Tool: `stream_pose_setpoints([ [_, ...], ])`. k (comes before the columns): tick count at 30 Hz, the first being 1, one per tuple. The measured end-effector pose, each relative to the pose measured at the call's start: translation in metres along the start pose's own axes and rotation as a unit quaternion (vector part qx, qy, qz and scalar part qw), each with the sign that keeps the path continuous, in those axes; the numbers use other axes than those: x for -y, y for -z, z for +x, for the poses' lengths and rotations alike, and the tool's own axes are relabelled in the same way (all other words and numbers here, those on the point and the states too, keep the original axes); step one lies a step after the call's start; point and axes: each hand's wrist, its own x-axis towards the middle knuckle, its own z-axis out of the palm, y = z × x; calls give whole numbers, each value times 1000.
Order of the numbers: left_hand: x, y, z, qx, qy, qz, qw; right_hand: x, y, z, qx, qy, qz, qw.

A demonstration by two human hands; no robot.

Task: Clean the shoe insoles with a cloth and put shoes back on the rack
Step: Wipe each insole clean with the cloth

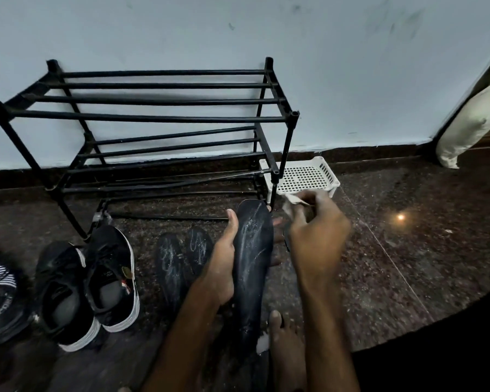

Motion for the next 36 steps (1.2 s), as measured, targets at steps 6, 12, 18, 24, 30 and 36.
stream_pose_setpoints([
  [6, 1, 1, 12, -11, -3, -44, 999, -2, -47, -13, 68, 134, -52, 987],
  [12, 0, 2, 14, 6, 9, -53, 999, -13, -38, -15, 60, 124, -33, 990],
  [18, 0, -5, 10, -43, -26, -34, 998, 20, -39, -7, 180, 152, -35, 971],
  [24, -6, -14, 2, -16, -11, -36, 999, 18, -24, -1, 74, 81, -61, 992],
  [30, -19, -20, -5, -17, -29, -27, 999, 25, -10, -10, 222, 142, -24, 964],
  [36, -25, -44, -17, 7, -10, -7, 1000, 56, 1, 3, 86, 109, -62, 988],
])
